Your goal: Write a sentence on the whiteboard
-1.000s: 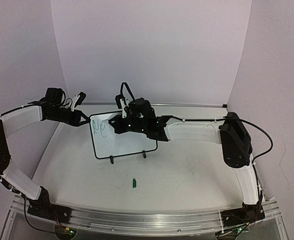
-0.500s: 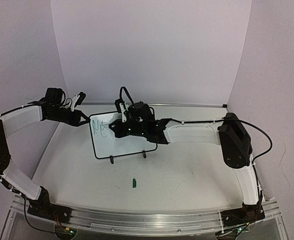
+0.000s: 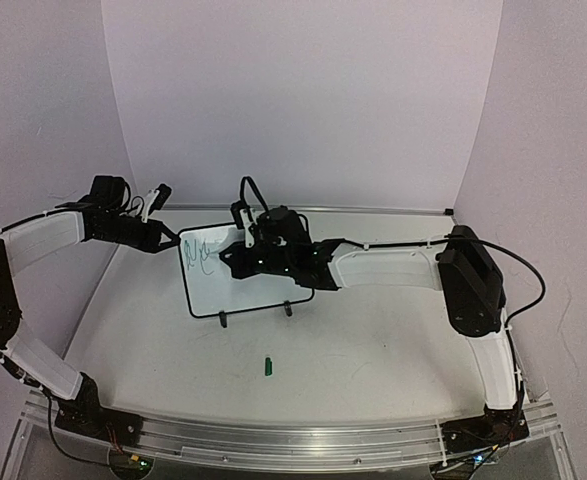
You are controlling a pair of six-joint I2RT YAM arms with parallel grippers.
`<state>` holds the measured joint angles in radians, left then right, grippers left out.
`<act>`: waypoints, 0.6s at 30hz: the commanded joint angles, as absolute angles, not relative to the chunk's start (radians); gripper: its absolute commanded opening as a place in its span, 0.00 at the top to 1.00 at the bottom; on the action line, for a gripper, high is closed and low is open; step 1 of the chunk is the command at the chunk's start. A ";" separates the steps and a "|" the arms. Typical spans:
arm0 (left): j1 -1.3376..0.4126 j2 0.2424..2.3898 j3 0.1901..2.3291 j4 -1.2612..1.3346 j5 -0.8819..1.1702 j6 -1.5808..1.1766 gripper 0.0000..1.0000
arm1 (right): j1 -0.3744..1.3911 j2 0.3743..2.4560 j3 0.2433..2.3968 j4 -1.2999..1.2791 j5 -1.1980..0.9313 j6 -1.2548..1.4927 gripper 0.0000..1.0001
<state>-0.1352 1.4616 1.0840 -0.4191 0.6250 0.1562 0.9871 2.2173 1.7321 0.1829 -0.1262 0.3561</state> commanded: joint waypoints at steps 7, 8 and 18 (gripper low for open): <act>-0.134 1.447 1.082 -0.383 0.618 0.175 1.00 | 0.979 2.102 1.672 0.227 -0.132 0.332 1.00; -0.134 1.447 1.083 -0.383 0.619 0.175 1.00 | 0.979 2.093 1.668 0.228 -0.130 0.330 1.00; -0.134 1.445 1.082 -0.381 0.620 0.174 1.00 | 0.979 2.116 1.698 0.220 -0.122 0.320 1.00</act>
<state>-0.1352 1.4616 1.0840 -0.4194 0.6258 0.1566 0.9821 2.1483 1.6665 0.1959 -0.1284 0.3351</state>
